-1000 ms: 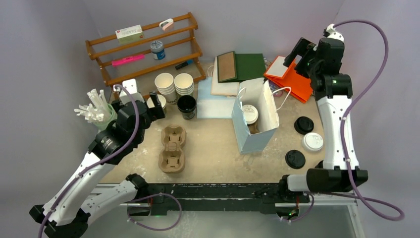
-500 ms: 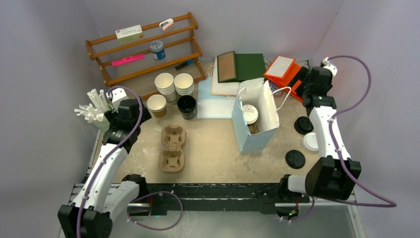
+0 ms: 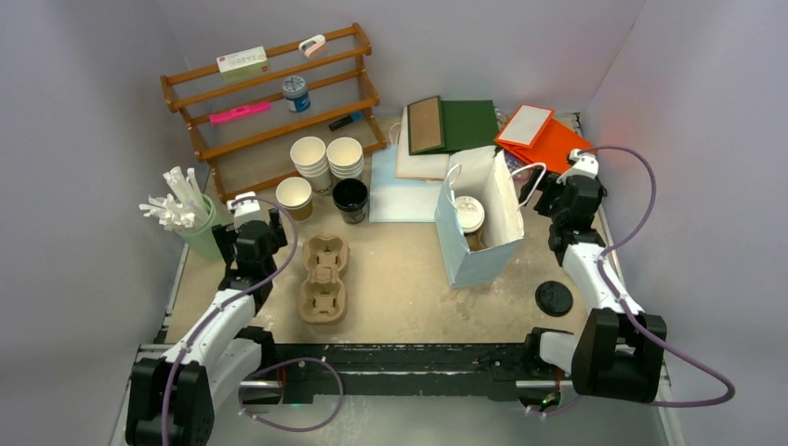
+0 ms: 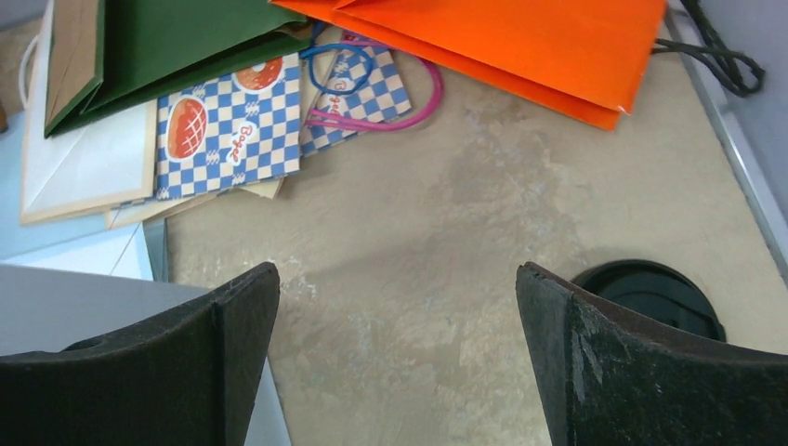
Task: Pack the takeout coffee
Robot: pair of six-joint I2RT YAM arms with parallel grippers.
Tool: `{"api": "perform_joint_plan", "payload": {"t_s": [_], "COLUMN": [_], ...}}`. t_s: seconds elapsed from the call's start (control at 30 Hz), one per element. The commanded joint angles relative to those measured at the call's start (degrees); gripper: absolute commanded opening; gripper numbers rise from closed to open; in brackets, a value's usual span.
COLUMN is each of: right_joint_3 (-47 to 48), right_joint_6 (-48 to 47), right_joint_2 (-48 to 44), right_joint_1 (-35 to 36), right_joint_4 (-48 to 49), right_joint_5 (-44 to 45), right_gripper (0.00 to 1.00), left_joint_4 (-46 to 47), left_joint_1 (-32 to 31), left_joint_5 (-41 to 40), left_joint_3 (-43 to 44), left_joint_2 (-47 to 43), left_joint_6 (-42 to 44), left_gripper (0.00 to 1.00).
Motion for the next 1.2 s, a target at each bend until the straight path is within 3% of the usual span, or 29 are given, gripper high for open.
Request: {"api": "perform_joint_plan", "payload": {"t_s": [0.0, 0.2, 0.47, 0.73, 0.9, 1.0, 1.1, 1.17], "right_joint_3": [-6.9, -12.2, -18.7, -21.4, -19.6, -18.8, -20.8, -24.8], "right_joint_6": [-4.0, -6.5, -6.7, -5.2, -5.7, -7.6, -8.9, -8.4], "right_joint_2": [-0.8, 2.6, 7.9, 16.6, 19.1, 20.4, 20.4, 21.5], "right_joint_1": [0.3, 1.0, 1.2, 2.6, 3.4, 5.4, 7.3, 7.3], "right_joint_4": [16.8, 26.5, 42.0, 55.1, 54.6, 54.2, 57.0, 65.3], "right_joint_5": [-7.6, -6.6, -5.5, -3.4, -1.9, -1.6, 2.2, 4.2], "right_gripper": [0.99, 0.99, 0.99, 0.99, 0.99, 0.99, 0.99, 0.99], "left_joint_4": [21.8, 33.1, 56.8, 67.7, 69.2, 64.1, 64.6, 64.2], "left_joint_1": [0.5, 0.5, 0.5, 0.4, 0.4, 0.4, 0.4, 0.4], "left_joint_5": [2.5, 8.9, 16.5, 19.8, 20.7, 20.3, 20.3, 20.4], "left_joint_3": [-3.1, -4.0, -5.9, -6.3, -5.5, -3.0, -3.1, -3.1], "left_joint_2": [2.6, 12.5, 29.9, 39.1, 42.4, 42.2, 42.3, 42.2], "left_joint_6": [9.5, 12.9, 13.8, 16.3, 17.1, 16.6, 16.6, 16.5], "left_gripper": [1.0, 1.0, 1.0, 1.0, 0.99, 0.99, 1.0, 1.0]}}
